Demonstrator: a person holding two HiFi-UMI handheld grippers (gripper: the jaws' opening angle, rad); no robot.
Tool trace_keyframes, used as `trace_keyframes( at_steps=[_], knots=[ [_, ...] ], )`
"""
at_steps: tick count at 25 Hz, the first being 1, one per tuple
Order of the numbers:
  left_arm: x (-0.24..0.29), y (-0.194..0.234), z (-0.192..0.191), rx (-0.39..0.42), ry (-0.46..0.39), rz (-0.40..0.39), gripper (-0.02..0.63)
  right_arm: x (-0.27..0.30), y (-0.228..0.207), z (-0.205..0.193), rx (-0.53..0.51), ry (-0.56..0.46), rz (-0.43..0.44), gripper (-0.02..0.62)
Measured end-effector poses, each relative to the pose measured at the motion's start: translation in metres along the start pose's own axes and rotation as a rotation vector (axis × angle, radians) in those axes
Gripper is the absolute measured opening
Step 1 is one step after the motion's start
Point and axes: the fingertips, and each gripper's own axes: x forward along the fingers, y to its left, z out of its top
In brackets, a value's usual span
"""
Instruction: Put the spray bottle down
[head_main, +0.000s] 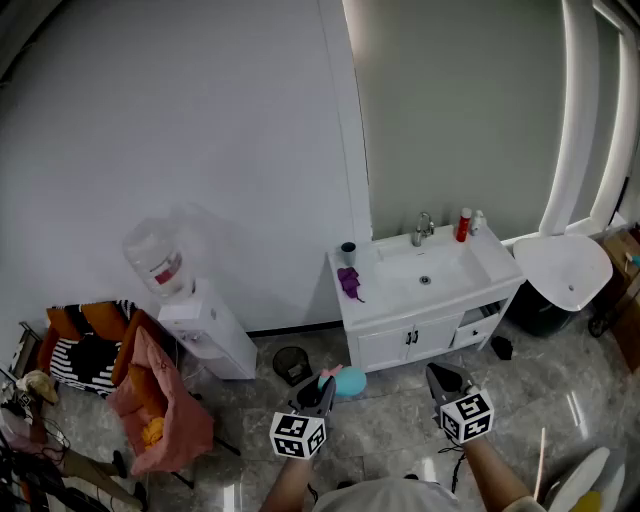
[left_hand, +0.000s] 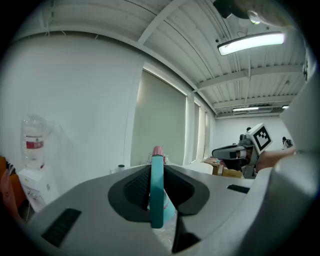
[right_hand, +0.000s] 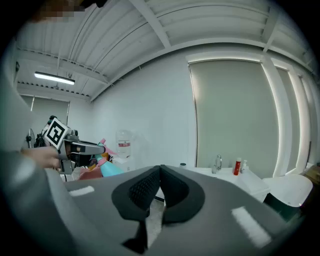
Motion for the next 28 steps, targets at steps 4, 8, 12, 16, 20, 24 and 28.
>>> trace_keyframes(
  at_steps=[4, 8, 12, 16, 20, 24, 28],
  knots=[
    [-0.001, 0.003, 0.0, 0.002, 0.0, -0.002, 0.067, 0.001, 0.003, 0.0, -0.003, 0.002, -0.002, 0.011],
    [-0.002, 0.005, -0.001, 0.001, 0.001, -0.006, 0.067, 0.003, 0.005, 0.001, 0.01, -0.009, -0.005, 0.011],
    [-0.005, 0.011, -0.001, -0.003, 0.002, -0.013, 0.067, 0.005, 0.009, 0.0, 0.03, -0.002, -0.018, 0.011],
    [-0.013, 0.019, -0.005, -0.01, 0.0, -0.032, 0.067, 0.007, 0.022, -0.005, 0.035, 0.008, -0.028, 0.011],
    [-0.021, 0.027, -0.012, -0.013, 0.006, -0.055, 0.067, 0.01, 0.037, -0.014, 0.047, 0.023, -0.048, 0.011],
    [-0.032, 0.039, -0.019, -0.01, 0.016, -0.084, 0.067, 0.013, 0.057, -0.021, 0.059, 0.036, -0.072, 0.011],
    [-0.045, 0.055, -0.027, -0.009, 0.023, -0.104, 0.069, 0.017, 0.076, -0.031, 0.073, 0.046, -0.099, 0.011]
  ],
)
